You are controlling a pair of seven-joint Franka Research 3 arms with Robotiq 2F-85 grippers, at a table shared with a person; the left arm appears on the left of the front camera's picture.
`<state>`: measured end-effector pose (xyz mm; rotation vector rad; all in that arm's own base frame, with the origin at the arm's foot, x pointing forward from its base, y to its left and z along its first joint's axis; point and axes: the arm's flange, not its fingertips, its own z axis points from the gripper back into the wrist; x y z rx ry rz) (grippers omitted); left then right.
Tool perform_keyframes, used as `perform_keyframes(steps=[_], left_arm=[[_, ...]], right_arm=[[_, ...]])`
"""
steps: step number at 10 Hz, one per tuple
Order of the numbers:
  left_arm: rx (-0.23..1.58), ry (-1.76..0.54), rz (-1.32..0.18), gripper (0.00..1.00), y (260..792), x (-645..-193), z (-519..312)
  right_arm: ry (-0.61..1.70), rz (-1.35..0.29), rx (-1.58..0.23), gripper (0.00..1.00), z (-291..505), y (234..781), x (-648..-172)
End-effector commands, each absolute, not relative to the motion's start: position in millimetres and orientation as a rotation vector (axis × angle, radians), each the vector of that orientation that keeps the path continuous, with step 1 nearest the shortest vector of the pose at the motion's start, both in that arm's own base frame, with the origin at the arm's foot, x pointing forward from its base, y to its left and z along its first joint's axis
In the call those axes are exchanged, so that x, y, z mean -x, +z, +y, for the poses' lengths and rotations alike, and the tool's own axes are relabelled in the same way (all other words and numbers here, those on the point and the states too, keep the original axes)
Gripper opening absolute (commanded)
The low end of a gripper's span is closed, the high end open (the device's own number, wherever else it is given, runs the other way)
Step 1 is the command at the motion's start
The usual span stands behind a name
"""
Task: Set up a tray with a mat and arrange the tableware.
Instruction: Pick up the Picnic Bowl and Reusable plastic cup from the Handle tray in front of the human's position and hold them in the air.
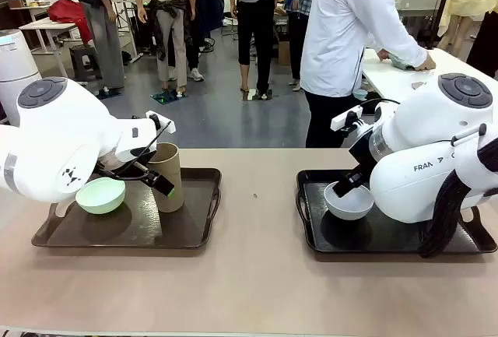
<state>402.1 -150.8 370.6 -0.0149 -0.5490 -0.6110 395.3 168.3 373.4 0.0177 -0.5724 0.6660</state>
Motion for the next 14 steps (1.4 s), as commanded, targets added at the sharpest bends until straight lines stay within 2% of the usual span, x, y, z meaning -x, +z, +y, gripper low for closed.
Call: perform_keyframes(steps=[1,14], left_arm=[[0.015,-0.610,-0.552,1.00,371.3,-402.5,-150.7],[0.015,-0.610,-0.552,1.00,371.3,-402.5,-150.7]], right_arm=[[0.666,-0.572,-0.018,1.00,168.3,373.4,-395.3],[0.666,-0.572,-0.018,1.00,168.3,373.4,-395.3]])
